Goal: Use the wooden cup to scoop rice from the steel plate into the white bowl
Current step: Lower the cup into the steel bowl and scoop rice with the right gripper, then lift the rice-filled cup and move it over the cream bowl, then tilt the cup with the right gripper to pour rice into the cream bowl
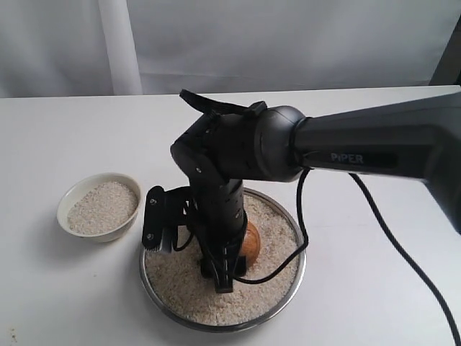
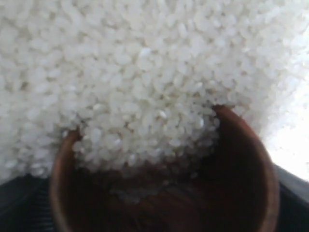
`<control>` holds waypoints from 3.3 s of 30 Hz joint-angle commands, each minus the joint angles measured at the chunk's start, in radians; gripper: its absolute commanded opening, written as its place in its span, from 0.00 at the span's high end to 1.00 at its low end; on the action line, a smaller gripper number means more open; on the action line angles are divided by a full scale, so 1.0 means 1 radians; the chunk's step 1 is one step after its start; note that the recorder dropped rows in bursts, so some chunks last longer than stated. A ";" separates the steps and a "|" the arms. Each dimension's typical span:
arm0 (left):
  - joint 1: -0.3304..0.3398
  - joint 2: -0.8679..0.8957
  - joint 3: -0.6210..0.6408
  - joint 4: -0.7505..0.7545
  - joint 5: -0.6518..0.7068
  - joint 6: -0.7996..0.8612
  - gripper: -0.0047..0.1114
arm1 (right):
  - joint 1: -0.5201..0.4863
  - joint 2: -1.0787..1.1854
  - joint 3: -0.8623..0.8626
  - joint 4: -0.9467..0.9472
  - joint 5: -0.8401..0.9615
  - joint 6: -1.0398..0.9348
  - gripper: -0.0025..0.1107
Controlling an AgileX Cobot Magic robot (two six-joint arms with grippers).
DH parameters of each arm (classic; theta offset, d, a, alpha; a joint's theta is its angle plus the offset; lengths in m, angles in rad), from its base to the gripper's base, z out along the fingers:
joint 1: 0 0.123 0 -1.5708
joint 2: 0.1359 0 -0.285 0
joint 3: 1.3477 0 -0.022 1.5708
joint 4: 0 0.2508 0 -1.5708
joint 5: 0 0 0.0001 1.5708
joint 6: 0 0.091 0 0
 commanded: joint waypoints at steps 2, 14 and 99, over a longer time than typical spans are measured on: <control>-0.006 0.000 -0.004 -0.006 -0.006 -0.002 0.96 | -0.013 -0.028 0.021 0.037 -0.075 -0.024 0.98; -0.006 0.000 -0.004 -0.006 -0.006 -0.002 0.96 | -0.053 -0.087 0.033 0.132 -0.086 -0.056 0.98; -0.006 0.000 -0.004 -0.006 -0.006 -0.002 0.96 | 0.167 0.275 -0.449 -1.173 -0.339 0.117 0.98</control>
